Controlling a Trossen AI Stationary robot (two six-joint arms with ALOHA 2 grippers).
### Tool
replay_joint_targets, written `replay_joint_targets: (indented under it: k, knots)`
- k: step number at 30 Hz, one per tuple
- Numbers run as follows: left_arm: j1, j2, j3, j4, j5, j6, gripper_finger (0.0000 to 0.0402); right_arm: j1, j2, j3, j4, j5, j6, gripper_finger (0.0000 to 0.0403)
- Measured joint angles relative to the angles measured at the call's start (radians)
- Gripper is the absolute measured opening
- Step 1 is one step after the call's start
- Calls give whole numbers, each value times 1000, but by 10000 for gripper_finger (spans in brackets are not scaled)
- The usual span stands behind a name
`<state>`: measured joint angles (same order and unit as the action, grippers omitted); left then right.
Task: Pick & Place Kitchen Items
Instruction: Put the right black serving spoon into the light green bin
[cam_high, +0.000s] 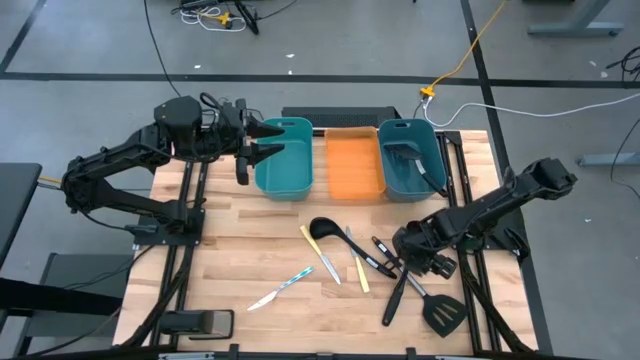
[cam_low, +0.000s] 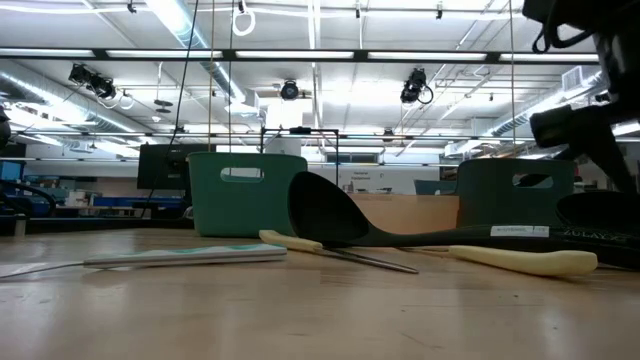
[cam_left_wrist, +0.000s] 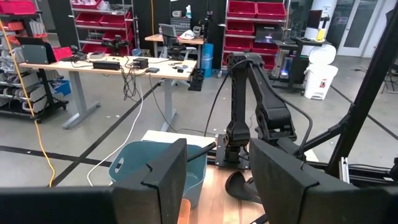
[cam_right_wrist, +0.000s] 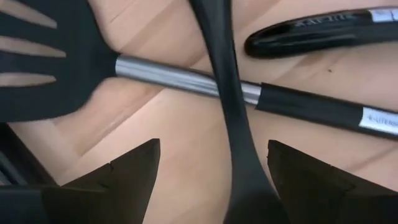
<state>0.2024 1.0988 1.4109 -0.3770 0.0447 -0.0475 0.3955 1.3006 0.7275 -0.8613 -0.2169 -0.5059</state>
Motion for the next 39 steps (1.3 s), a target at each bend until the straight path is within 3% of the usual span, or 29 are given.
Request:
replay_joint_targets:
  k: [16, 39]
  knots:
    - [0, 0, 0, 0, -8, 0, 181, 35, 13, -38, 104, 78, -9, 302]
    - [0, 0, 0, 0, -11, 2, 181, 35, 193, -38, 162, 184, 62, 289]
